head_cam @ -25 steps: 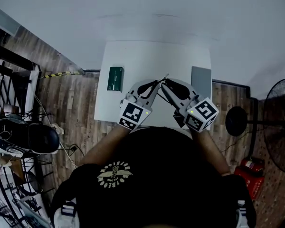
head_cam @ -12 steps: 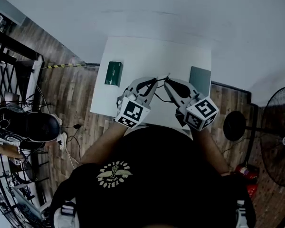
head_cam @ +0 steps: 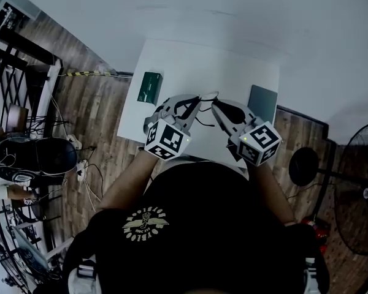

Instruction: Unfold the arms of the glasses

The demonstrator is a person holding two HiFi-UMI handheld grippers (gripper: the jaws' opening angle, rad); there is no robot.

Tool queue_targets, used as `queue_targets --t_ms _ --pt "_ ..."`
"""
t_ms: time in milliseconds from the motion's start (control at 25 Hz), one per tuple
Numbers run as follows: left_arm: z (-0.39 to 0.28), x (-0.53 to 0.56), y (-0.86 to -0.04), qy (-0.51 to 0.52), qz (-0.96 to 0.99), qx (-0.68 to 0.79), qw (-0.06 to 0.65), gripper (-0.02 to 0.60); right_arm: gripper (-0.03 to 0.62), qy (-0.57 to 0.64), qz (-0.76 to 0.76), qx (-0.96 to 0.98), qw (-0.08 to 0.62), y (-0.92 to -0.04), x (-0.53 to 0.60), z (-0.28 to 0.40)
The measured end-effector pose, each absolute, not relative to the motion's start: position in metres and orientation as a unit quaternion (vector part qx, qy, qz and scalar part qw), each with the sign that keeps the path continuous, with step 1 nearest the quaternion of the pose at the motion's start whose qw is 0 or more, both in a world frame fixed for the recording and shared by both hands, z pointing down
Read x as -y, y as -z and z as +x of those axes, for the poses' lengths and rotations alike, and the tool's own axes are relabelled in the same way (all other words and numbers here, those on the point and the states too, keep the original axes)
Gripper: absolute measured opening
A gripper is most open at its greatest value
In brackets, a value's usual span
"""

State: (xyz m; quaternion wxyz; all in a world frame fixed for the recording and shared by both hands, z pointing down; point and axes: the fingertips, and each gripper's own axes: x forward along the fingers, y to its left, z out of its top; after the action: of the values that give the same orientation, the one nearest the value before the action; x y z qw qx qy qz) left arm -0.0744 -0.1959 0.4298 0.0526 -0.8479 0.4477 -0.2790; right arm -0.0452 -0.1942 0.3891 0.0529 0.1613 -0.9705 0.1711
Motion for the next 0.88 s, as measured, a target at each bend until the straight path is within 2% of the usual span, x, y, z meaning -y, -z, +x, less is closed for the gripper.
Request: queue_targets --t_ms 440,880 --pt "-0.11 0.198 -0.434 0.357 -0.83 -0.415 0.103 0.02 0.018 -0.175 0.144 0.969 0.099 -0.403 0.192 -0.071" --pt "-0.133 0.199 -0.436 0.363 -0.847 -0.369 0.12 0.021 0.018 -0.169 0.152 0.961 0.155 -0.412 0.193 -0.089"
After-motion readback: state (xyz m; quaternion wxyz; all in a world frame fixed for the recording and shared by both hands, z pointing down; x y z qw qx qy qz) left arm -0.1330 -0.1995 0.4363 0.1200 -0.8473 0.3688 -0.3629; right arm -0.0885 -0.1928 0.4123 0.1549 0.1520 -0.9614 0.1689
